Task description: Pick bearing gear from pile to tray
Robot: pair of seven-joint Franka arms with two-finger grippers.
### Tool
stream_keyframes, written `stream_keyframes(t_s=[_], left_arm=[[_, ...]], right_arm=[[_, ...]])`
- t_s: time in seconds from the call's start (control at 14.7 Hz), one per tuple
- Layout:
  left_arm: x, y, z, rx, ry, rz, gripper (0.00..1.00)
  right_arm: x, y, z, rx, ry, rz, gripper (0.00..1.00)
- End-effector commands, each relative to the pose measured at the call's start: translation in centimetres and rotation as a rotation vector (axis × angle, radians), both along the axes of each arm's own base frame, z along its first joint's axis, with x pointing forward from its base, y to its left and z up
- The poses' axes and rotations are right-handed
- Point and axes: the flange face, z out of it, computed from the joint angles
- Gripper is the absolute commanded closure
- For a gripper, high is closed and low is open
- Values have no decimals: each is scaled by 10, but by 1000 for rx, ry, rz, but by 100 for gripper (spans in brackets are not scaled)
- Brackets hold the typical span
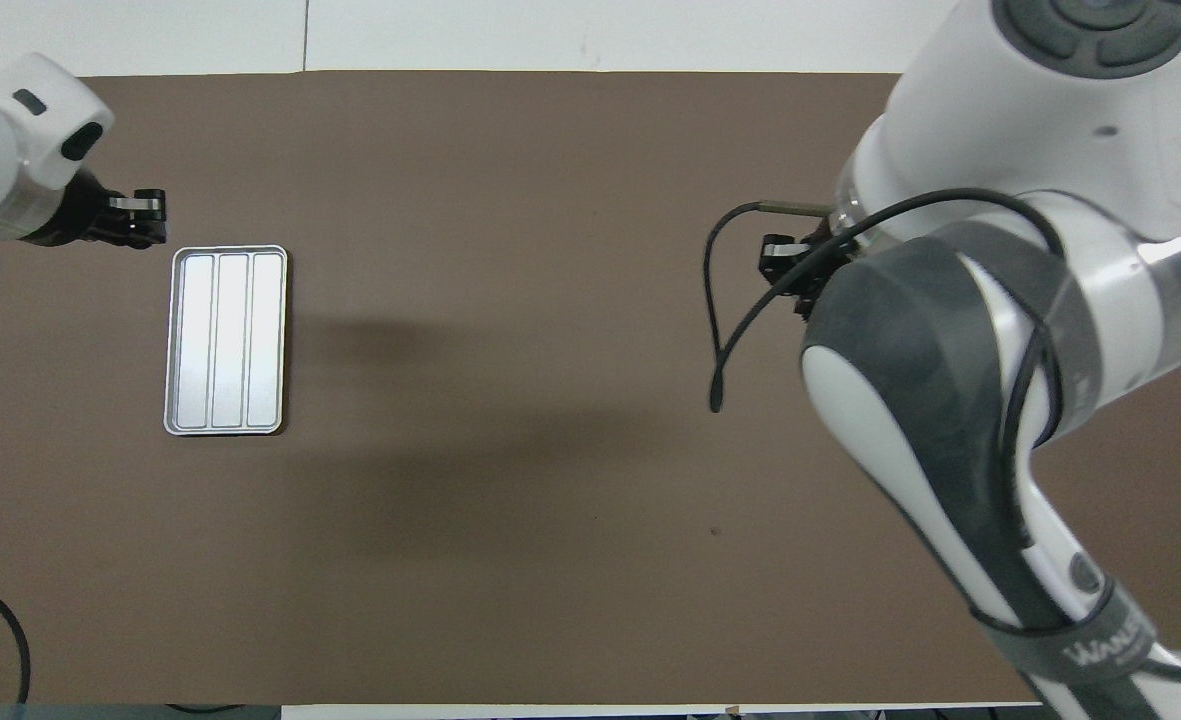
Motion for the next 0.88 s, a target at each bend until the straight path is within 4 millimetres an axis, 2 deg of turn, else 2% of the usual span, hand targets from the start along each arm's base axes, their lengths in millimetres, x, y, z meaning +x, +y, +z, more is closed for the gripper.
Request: stream_keyframes(t_s=[0.0,0.07,0.14,0.27,0.34,0.48,0.54,0.61,0.75,0.81], left_arm=[[-12,64,-11,3,45,-93,100],[-19,80,-17,-12,43,-100,100],[-30,83,-32,-28,49,-101,100],[-51,76,-57,-49,27,-87,100],[-63,69,-70,-62,27,-84,100],[-84,55,-93,-69,29,-43,100],[-90,40,-100,-70,26,-42,100],[-95,34,-104,-72,32,-29,100],[-107,32,-113,-74,52,-1,100],[-114,31,-117,-73,51,-1,100]], right_arm=[[-15,65,-9,45,-18,-157,100],[-20,91,-23,51,-20,-198,100],[-23,117,-39,60,-22,-236,100],[-30,156,-75,75,-35,-288,100],[-34,168,-91,82,-48,-298,100],[-33,178,-129,84,-73,-320,100],[-35,186,-143,82,-74,-321,100],[-40,203,-165,62,-84,-317,100],[-41,228,-222,17,-142,-324,100],[-40,234,-243,18,-156,-334,100]])
